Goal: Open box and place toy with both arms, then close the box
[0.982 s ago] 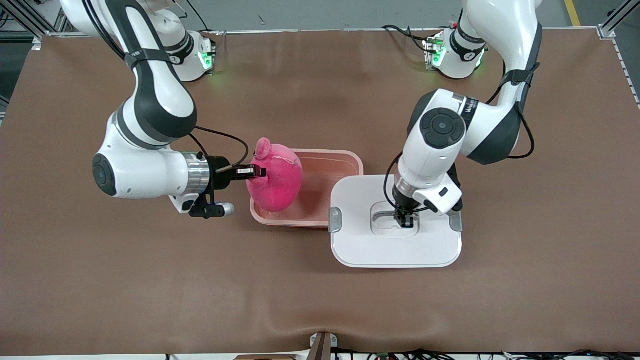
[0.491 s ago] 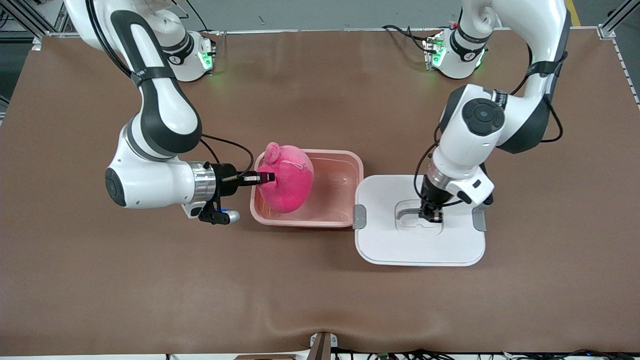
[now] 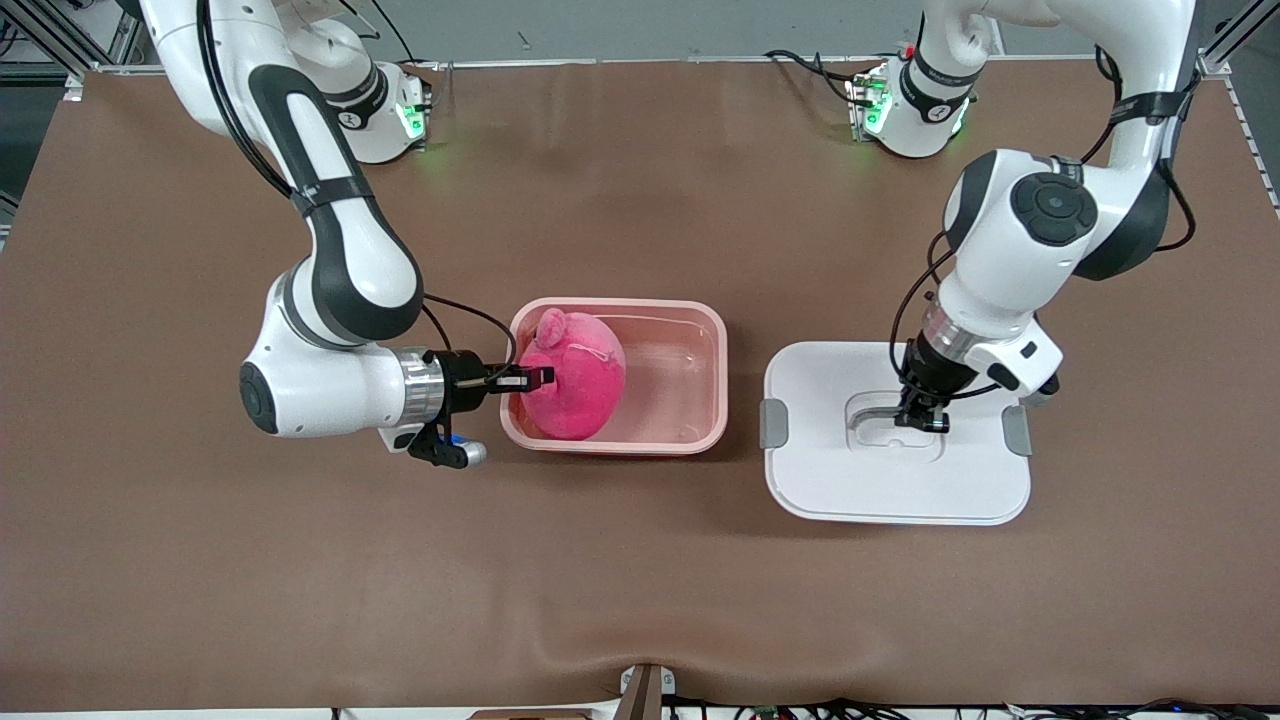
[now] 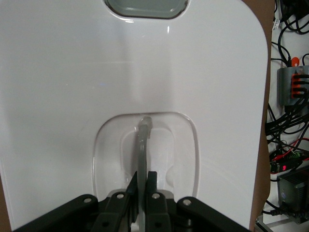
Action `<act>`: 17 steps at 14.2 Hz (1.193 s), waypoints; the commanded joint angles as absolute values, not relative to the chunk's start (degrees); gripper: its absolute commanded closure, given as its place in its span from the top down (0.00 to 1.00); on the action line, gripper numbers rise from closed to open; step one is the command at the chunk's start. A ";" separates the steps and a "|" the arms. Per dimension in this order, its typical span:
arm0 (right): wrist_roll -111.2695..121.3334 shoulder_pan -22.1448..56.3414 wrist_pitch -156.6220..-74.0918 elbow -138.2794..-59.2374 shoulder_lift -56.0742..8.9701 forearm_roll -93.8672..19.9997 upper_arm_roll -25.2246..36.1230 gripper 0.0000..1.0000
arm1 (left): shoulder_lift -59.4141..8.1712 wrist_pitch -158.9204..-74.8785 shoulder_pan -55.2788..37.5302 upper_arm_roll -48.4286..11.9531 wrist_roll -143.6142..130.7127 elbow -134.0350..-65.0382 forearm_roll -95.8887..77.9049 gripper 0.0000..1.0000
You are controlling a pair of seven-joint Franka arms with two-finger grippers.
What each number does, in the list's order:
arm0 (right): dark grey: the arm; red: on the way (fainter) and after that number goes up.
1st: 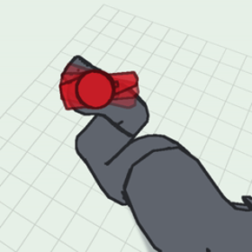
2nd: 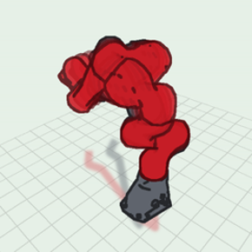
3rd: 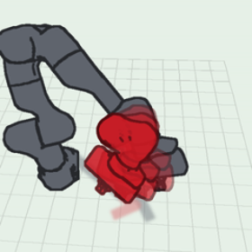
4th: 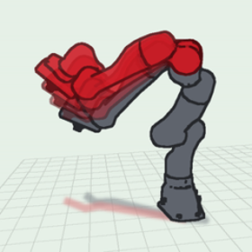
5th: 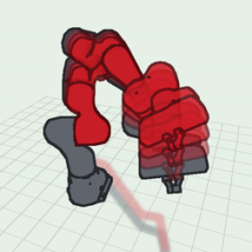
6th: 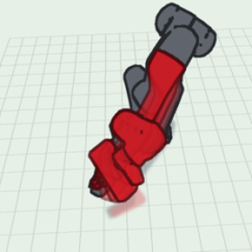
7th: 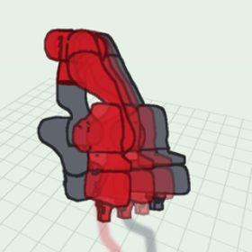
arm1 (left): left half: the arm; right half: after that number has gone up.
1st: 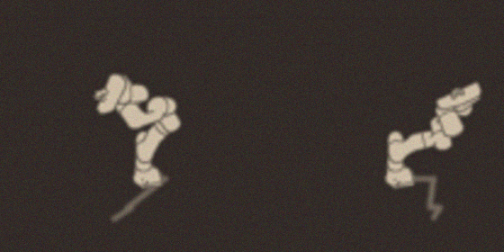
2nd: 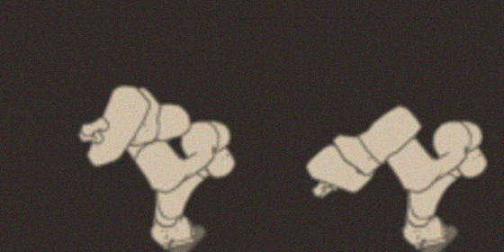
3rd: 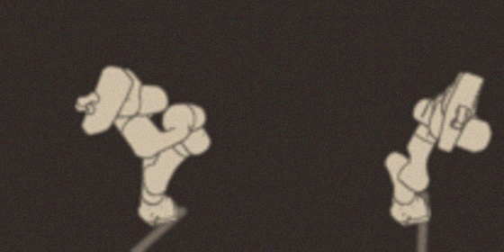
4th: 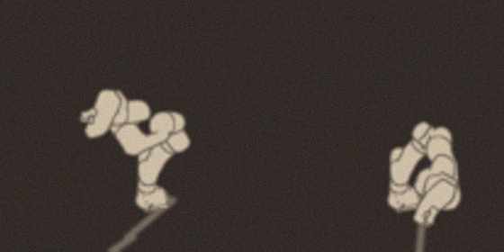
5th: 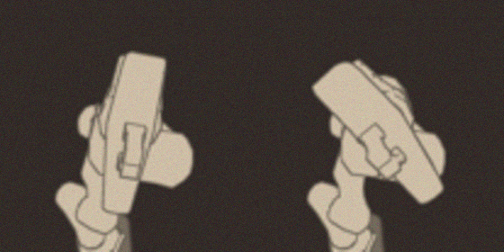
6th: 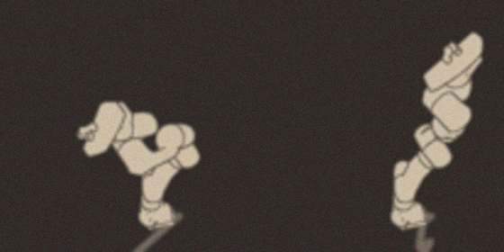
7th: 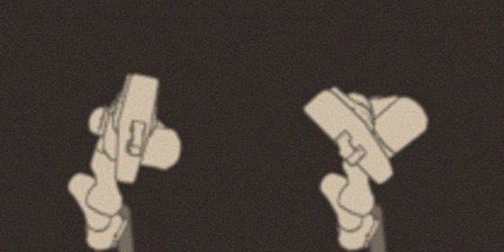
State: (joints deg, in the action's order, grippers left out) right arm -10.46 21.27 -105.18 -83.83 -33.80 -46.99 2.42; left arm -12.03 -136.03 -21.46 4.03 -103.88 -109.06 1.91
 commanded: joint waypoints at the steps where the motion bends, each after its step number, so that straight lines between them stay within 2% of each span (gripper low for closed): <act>1: -10.28 21.71 -105.64 -83.15 -35.50 -47.55 2.90 0.00 | -9.84 -138.33 -20.83 3.43 -103.01 -112.32 3.08 0.00; 5: -10.20 22.32 -108.88 -83.14 -37.70 -45.27 2.90 0.00 | -9.06 -139.48 -20.13 3.34 -102.14 -113.20 3.08 0.00; 12: -10.90 31.19 -118.81 -83.50 -39.37 -42.28 2.90 0.00 | -7.56 -139.66 -18.90 3.08 -100.37 -114.87 2.99 0.00; 17: -10.90 38.31 -131.19 -83.58 -42.79 -42.28 2.90 0.00 | -7.47 -139.66 -19.34 2.99 -100.37 -115.92 2.99 0.00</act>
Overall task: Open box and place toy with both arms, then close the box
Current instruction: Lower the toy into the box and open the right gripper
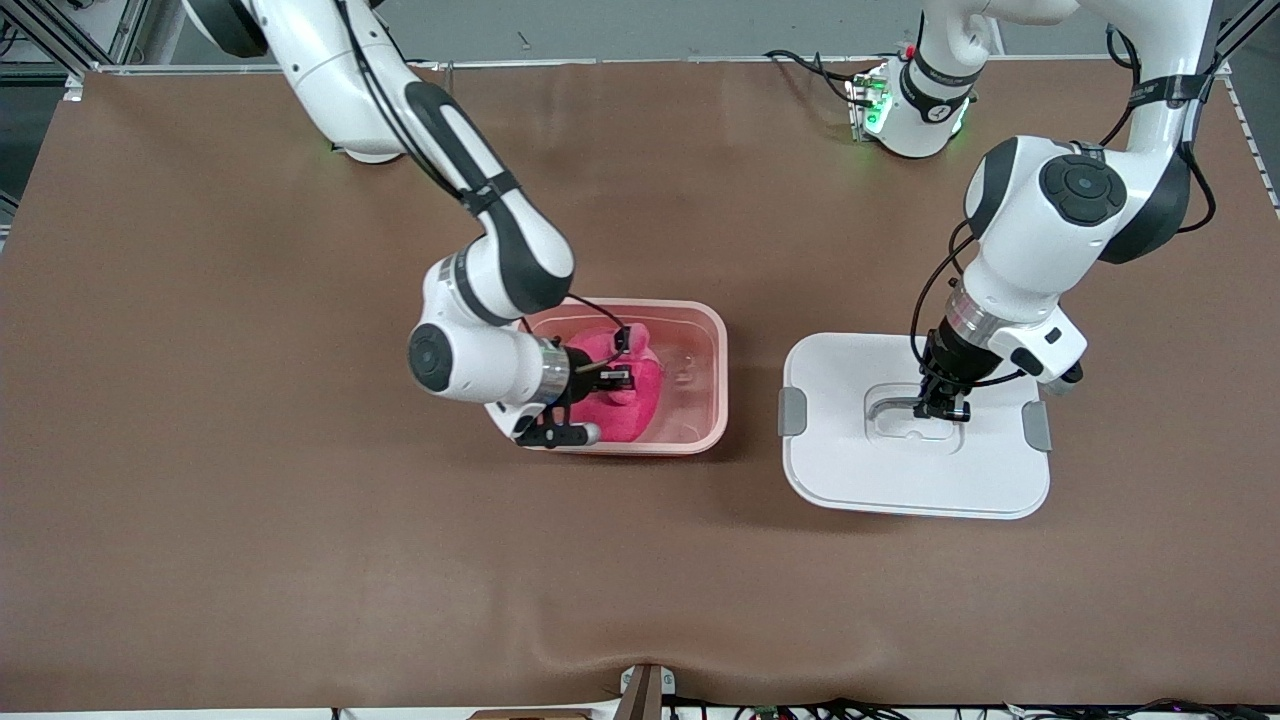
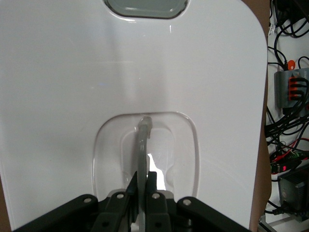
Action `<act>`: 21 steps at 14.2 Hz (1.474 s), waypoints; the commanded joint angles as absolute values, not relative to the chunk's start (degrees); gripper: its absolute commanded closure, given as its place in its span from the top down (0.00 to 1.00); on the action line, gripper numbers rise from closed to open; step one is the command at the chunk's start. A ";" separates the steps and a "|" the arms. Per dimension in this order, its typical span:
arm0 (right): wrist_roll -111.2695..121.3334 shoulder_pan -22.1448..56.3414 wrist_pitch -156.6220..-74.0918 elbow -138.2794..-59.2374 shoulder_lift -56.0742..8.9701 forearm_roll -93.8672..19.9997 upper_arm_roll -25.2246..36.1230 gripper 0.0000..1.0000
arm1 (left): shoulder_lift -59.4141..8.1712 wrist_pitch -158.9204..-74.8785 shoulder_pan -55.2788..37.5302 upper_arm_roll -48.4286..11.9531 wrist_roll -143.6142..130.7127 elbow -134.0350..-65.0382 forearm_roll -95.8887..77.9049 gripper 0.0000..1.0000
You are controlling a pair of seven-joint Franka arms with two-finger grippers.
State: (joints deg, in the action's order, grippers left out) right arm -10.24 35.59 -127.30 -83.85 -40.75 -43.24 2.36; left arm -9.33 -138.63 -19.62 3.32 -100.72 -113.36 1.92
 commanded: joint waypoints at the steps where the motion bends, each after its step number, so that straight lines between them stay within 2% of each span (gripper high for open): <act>1: -10.90 39.45 -133.31 -83.67 -43.50 -42.28 2.90 0.00 | -7.12 -139.66 -19.34 2.99 -100.37 -116.19 2.99 0.00; 6: -10.72 43.94 -141.67 -84.02 -46.84 -41.14 3.16 0.00 | -6.94 -139.66 -19.42 2.02 -100.37 -116.46 2.99 0.00; 8: -10.72 44.03 -142.03 -84.46 -46.85 -38.16 3.25 0.00 | -6.86 -139.66 -19.51 1.85 -100.37 -116.46 2.99 0.00; 9: -10.64 43.95 -141.94 -84.72 -46.85 -36.67 3.25 0.17 | -6.86 -139.66 -19.34 1.85 -100.37 -116.46 2.99 0.00; 10: -10.72 43.86 -142.03 -85.16 -46.85 -35.61 3.34 0.62 | -6.94 -139.66 -19.34 1.85 -100.37 -116.46 2.99 0.00; 11: -10.72 43.60 -142.03 -85.60 -46.93 -35.07 3.43 1.00 | -7.03 -139.66 -19.51 1.85 -100.37 -116.46 2.99 0.00; 21: -10.11 43.86 -141.50 -84.29 -43.78 -34.89 3.43 1.00 | -6.86 -139.66 -19.25 1.85 -100.37 -116.37 2.99 0.00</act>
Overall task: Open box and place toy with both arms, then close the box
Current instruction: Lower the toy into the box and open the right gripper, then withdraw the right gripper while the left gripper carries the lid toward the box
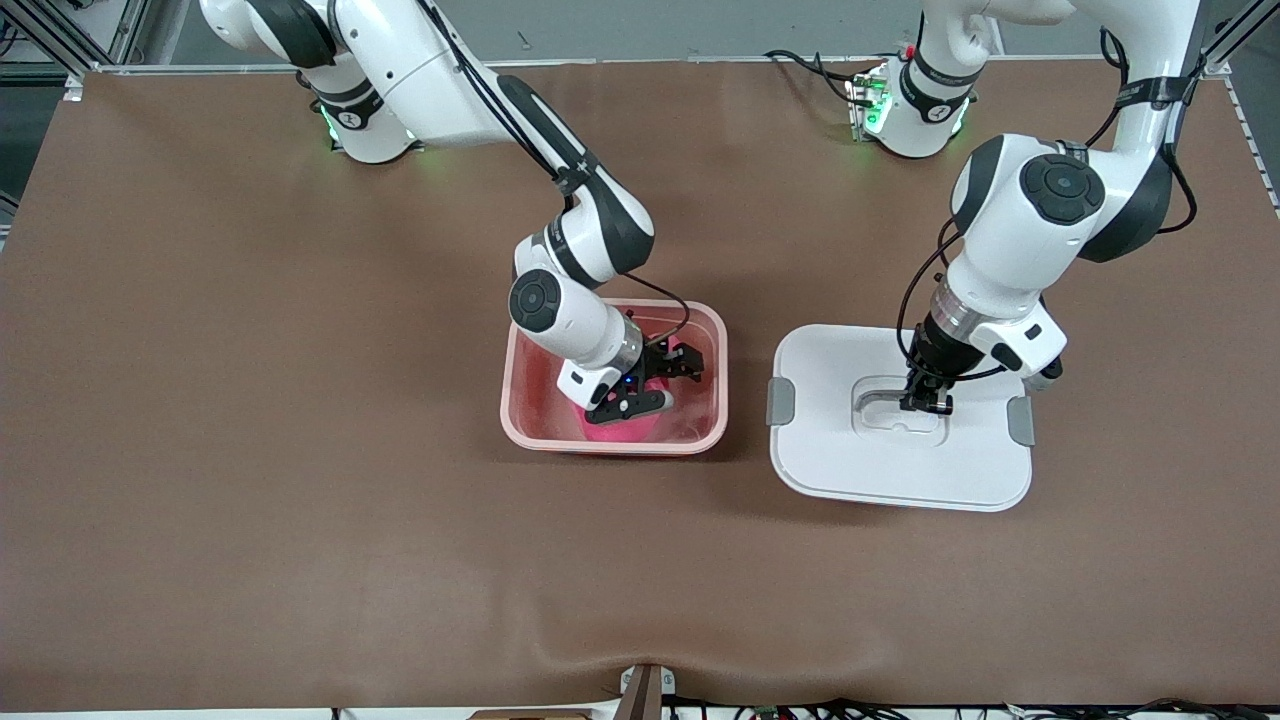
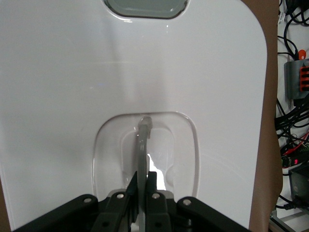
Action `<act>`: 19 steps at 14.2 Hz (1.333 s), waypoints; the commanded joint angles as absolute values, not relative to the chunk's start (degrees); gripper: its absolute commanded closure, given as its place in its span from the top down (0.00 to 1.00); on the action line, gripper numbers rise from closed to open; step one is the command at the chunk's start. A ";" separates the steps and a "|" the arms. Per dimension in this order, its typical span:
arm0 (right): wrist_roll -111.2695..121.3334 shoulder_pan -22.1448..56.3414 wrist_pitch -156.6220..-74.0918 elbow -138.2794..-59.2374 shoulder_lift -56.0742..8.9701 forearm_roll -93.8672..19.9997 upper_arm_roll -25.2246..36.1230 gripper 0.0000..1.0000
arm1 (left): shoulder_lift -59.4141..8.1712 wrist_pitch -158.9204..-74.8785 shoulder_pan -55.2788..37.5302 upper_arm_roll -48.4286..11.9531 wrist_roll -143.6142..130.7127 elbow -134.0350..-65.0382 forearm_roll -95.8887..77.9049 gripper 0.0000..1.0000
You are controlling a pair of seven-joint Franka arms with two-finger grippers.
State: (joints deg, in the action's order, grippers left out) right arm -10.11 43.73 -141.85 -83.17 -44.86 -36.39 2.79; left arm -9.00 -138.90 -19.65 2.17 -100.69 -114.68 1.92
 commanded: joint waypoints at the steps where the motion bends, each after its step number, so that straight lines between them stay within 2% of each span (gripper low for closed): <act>1: -9.93 43.86 -141.42 -84.29 -42.81 -34.89 3.43 1.00 | -6.86 -139.57 -19.34 1.85 -100.46 -116.37 2.99 0.00; 7: -9.23 43.33 -140.98 -84.64 -37.10 -34.46 3.34 1.00 | -6.77 -139.57 -19.16 1.85 -100.46 -116.46 2.99 0.00; 9: -9.23 41.50 -138.53 -84.99 -34.55 -34.45 3.43 1.00 | -6.77 -139.57 -19.25 1.84 -100.55 -116.54 2.99 0.00; 12: -9.23 36.32 -130.38 -85.25 -30.25 -34.37 3.69 1.00 | -6.77 -139.57 -19.16 1.85 -100.46 -116.37 2.99 0.00; 15: -8.27 27.63 -117.20 -85.17 -26.38 -34.37 3.69 1.00 | -6.94 -139.57 -19.42 1.85 -100.37 -116.37 2.99 0.00; 19: 0.52 17.08 -105.15 -85.25 -21.55 -29.91 3.78 1.00 | -6.77 -139.57 -19.42 1.85 -100.37 -116.28 2.99 0.00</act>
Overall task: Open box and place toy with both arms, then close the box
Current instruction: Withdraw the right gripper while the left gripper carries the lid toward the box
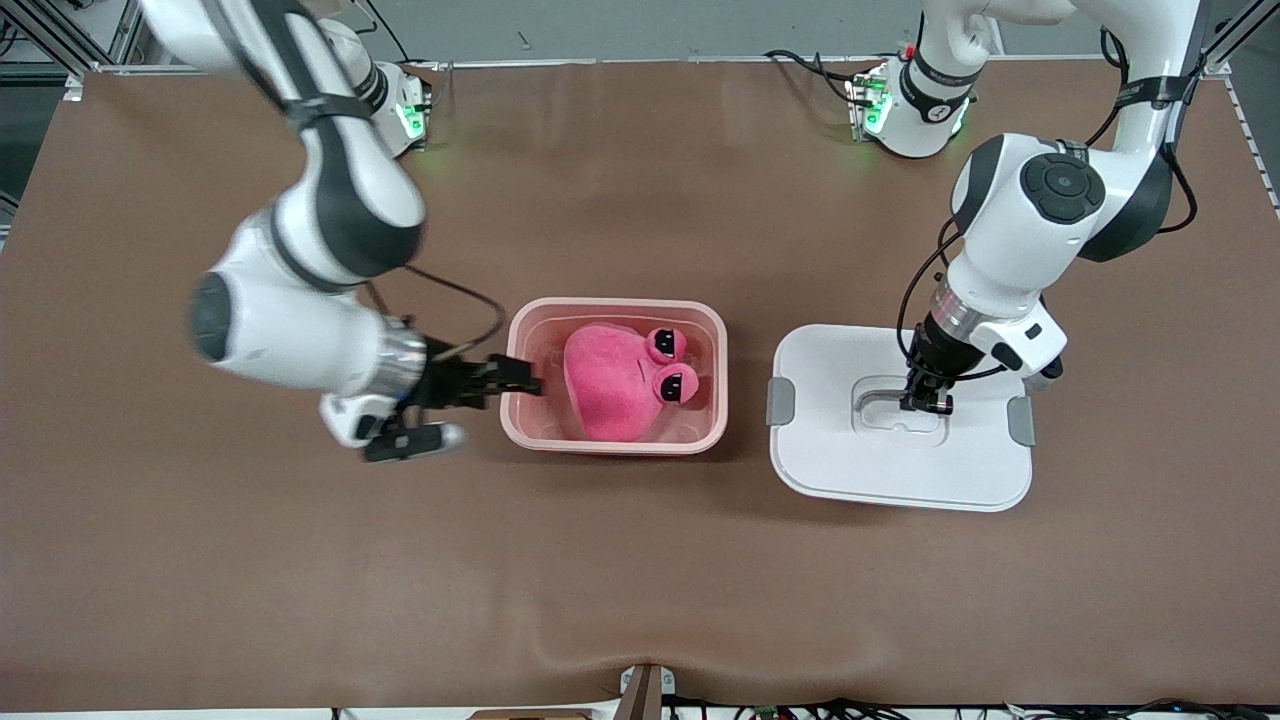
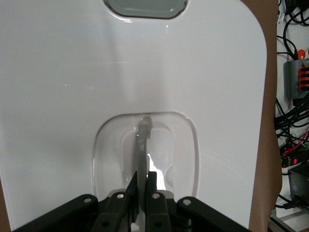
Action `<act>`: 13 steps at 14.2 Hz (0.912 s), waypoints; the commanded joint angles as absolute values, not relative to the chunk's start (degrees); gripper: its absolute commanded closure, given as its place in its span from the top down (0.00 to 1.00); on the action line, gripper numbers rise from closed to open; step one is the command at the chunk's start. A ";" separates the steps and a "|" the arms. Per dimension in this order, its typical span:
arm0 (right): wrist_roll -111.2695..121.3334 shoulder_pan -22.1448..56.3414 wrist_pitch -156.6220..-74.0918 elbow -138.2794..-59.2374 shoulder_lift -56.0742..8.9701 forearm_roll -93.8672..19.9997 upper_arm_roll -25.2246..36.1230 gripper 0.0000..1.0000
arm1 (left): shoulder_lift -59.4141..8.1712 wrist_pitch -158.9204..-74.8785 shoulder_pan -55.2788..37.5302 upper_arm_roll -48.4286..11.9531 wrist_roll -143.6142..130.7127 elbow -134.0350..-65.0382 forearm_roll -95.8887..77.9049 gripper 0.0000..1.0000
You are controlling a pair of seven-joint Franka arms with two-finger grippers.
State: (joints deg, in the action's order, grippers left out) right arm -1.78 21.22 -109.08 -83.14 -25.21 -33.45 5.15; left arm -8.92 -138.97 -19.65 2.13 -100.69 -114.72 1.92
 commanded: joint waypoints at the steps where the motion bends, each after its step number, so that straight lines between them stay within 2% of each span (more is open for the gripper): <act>1: 1.66 15.14 -102.51 -85.25 -20.14 -26.92 3.78 1.00 | -6.77 -139.57 -19.51 1.85 -100.46 -116.19 2.99 0.00; 4: 5.26 9.60 -96.61 -86.65 -15.66 -20.67 3.78 1.00 | -6.85 -139.57 -19.51 0.62 -101.16 -115.58 2.81 0.00; 6: 8.43 5.73 -95.98 -89.81 -11.54 -18.30 3.78 1.00 | -7.03 -139.57 -19.60 -0.09 -101.86 -114.70 2.11 0.00; 10: 8.35 4.31 -95.37 -92.72 -3.88 -4.86 3.78 1.00 | -8.96 -139.66 -19.77 -2.63 -105.81 -112.07 2.02 0.00; 13: 8.35 1.06 -92.56 -92.64 -1.68 -4.66 3.78 1.00 | -10.98 -139.57 -19.95 -5.18 -110.47 -108.91 2.02 0.00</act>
State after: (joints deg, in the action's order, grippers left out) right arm 8.46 3.83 -93.18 -90.21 -4.53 -6.00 5.06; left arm -9.04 -139.43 -19.91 -3.79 -107.75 -112.16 1.92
